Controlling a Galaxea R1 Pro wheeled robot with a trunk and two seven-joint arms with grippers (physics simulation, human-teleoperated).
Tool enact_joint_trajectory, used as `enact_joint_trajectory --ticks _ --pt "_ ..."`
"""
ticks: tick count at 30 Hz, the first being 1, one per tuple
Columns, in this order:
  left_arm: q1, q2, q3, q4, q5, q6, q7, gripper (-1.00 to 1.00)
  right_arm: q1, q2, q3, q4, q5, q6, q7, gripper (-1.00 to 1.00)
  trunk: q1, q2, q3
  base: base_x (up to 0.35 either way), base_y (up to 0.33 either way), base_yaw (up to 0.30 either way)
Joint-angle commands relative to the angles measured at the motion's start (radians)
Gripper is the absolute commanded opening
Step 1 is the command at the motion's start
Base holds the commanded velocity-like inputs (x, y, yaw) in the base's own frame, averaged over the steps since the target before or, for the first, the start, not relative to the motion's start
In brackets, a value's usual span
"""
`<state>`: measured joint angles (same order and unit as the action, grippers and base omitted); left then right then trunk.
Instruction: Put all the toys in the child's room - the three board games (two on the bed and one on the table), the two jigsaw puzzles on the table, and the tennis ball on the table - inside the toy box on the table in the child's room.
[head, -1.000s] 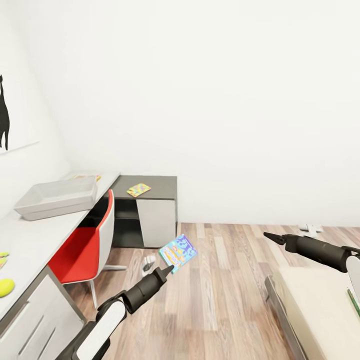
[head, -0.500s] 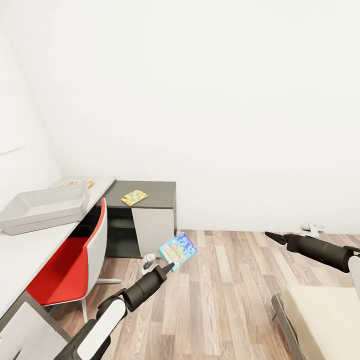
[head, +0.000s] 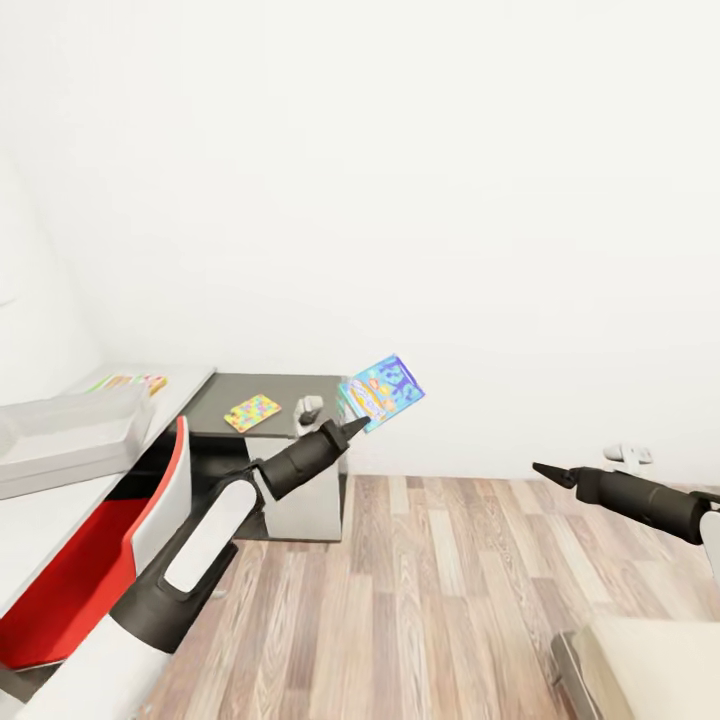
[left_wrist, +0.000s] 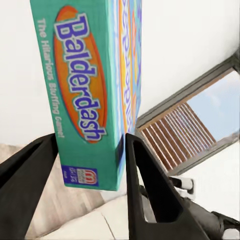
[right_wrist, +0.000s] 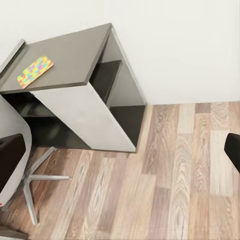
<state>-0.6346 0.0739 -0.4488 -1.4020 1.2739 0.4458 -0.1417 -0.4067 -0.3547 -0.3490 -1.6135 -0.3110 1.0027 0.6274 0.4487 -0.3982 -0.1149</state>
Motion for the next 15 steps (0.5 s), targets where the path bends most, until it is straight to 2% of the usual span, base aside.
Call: enact_joint_trajectory --ticks 1,2,3,7,8,10,11,12,15 --pt "-0.001 0.001 -0.001 0.004 -0.003 0.003 0.001 -1.0 -0.001 0.0 -0.001 0.0 0.004 0.005 0.007 1.0 0.001 -0.002 -0.002 0.341 -0.112 0.0" --pt "-0.003 0.001 0.0 -0.013 0.03 0.015 0.015 -1.0 -0.002 0.001 -0.001 0.0 0.004 0.005 0.006 1.0 0.001 -0.002 -0.002 0.34 -0.127 0.0" --pt "-0.003 0.001 0.0 -0.013 0.03 0.015 0.015 -1.0 -0.002 0.001 -0.001 0.0 0.004 0.005 0.006 1.0 0.001 -0.002 -0.002 0.34 -0.127 0.0" --pt "-0.003 0.013 0.01 -0.031 0.129 0.038 0.035 -1.0 -0.004 0.0 -0.001 0.0 0.005 0.004 0.005 1.0 0.001 -0.002 -0.002 0.337 -0.149 0.0" --pt "0.002 0.052 0.033 -0.04 0.216 0.05 0.046 -1.0 -0.01 -0.001 -0.001 0.0 0.007 0.004 0.003 1.0 0.001 -0.002 -0.002 0.333 -0.174 0.0" --pt "0.004 0.071 0.037 -0.042 0.234 0.052 0.052 -1.0 -0.011 0.0 -0.001 0.0 0.007 0.004 0.002 1.0 0.001 -0.002 -0.002 0.333 -0.177 0.0" --pt "0.004 0.071 0.037 -0.042 0.234 0.052 0.052 -1.0 -0.011 0.0 -0.001 0.0 0.007 0.004 0.002 1.0 0.001 -0.002 -0.002 0.333 -0.177 0.0" --pt "0.006 0.089 0.041 -0.043 0.251 0.055 0.089 -1.0 -0.012 0.001 -0.001 0.001 0.007 0.004 0.001 1.0 0.001 -0.002 -0.002 0.332 -0.179 0.019" --pt "0.006 0.096 0.043 -0.045 0.264 0.056 0.134 -1.0 -0.012 0.004 -0.001 0.001 0.007 0.004 0.001 1.0 0.001 -0.002 -0.002 0.332 -0.18 0.044"
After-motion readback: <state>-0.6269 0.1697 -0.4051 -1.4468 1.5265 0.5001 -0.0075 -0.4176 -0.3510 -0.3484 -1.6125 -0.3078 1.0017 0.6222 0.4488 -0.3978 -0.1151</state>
